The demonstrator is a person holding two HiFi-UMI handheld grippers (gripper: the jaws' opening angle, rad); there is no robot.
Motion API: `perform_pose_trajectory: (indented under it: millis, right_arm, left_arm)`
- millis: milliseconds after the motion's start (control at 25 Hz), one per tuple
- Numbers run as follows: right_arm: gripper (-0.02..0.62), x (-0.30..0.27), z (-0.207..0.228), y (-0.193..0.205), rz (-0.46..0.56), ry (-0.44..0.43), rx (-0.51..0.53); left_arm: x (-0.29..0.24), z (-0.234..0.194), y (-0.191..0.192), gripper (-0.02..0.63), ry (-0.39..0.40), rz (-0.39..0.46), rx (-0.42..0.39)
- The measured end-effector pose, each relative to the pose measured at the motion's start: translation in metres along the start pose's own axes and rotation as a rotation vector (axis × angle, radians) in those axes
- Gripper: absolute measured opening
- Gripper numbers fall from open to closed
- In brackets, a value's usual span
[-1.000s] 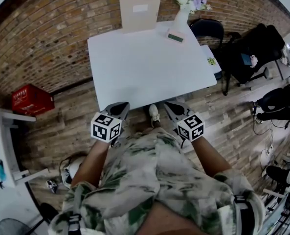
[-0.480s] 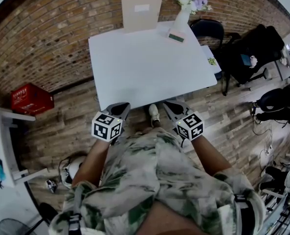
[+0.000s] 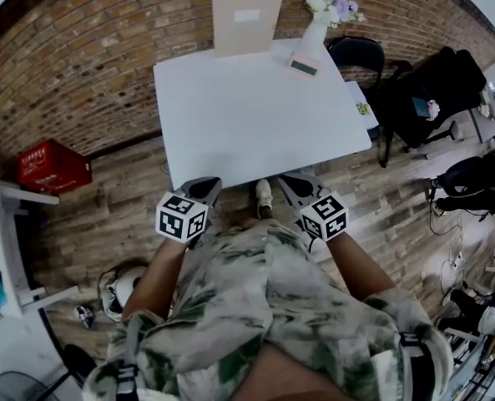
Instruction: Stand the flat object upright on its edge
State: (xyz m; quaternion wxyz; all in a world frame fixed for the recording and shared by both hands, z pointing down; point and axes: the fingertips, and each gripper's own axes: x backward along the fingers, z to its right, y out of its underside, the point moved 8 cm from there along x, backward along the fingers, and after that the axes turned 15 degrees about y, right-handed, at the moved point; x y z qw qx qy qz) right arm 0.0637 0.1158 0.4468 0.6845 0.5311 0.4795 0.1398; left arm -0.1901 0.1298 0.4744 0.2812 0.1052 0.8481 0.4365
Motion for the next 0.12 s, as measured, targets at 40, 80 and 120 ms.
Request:
perform_pose_trajectory:
  millis: [40, 80, 120]
  right_arm:
    - [0.02, -0.0009, 0.0, 0.0001, -0.002, 0.0, 0.002]
    - [0.02, -0.0019, 0.0001, 0.0002, -0.004, 0.0, 0.003]
    - [0.02, -0.003, 0.0003, 0.0002, -0.006, 0.001, 0.005]
  left_arm:
    - [0.0001, -0.001, 0.0001, 0.023, 0.0, 0.0, 0.001]
    - [0.0003, -0.0021, 0.0001, 0.025, 0.0, 0.0, 0.002]
    - [0.0005, -0.0033, 0.0, 0.025, 0.0, 0.0, 0.002]
